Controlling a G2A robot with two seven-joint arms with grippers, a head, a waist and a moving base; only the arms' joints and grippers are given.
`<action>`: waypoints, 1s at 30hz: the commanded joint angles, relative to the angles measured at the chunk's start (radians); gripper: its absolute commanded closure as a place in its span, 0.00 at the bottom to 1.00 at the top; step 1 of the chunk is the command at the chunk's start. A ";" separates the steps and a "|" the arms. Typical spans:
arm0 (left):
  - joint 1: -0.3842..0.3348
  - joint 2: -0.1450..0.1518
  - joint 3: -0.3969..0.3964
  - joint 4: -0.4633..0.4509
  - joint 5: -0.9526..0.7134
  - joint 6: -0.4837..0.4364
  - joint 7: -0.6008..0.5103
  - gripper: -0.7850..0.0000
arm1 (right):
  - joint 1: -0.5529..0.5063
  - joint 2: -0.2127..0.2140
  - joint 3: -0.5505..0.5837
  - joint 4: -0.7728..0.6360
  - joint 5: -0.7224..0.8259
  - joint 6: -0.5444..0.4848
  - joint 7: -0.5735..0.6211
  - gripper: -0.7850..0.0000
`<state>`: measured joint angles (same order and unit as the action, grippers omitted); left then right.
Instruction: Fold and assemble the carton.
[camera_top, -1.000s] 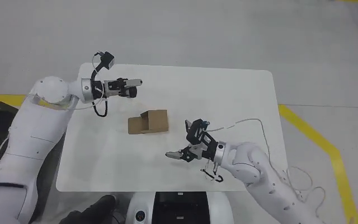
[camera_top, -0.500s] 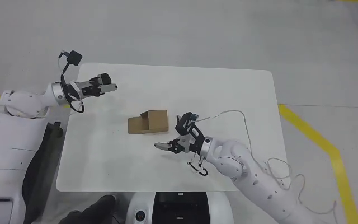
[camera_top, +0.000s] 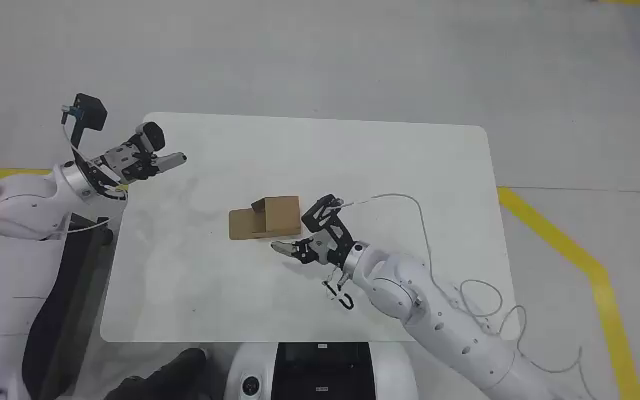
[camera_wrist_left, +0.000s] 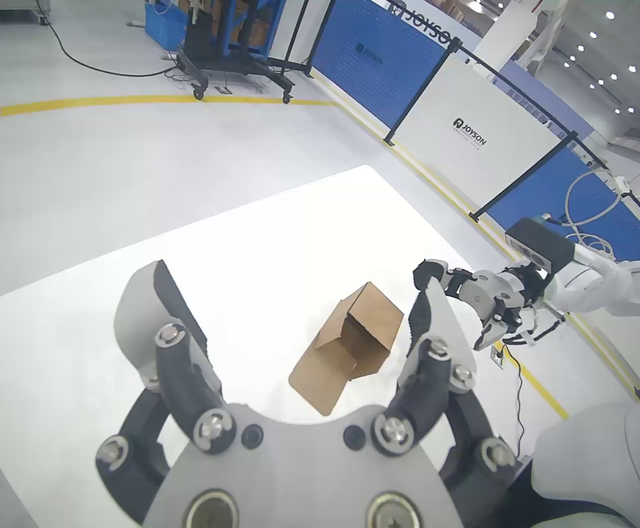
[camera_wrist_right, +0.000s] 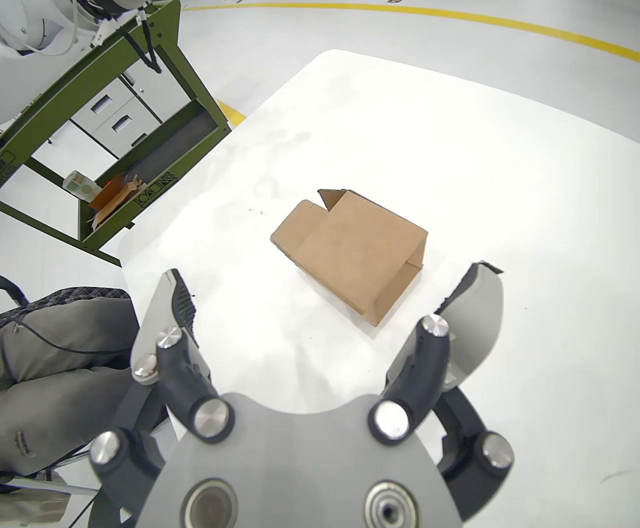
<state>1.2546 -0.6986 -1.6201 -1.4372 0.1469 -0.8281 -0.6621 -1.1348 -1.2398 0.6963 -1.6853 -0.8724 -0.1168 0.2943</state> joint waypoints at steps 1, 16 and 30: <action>0.000 0.000 0.000 0.000 0.000 0.000 0.000 0.00 | 0.000 0.000 0.000 0.000 0.000 0.000 0.000 0.00; 0.000 0.000 0.000 0.000 0.000 0.000 0.000 0.00 | -0.005 -0.056 -0.104 0.018 0.044 0.039 -0.005 0.00; 0.000 0.000 0.000 0.000 0.000 0.000 0.000 0.00 | 0.053 -0.108 -0.095 0.258 0.191 -0.055 -0.083 0.00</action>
<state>1.2545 -0.6985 -1.6200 -1.4371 0.1467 -0.8281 -0.6622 -1.0902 -1.3454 0.5976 -1.4398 -0.6837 -0.1665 0.2166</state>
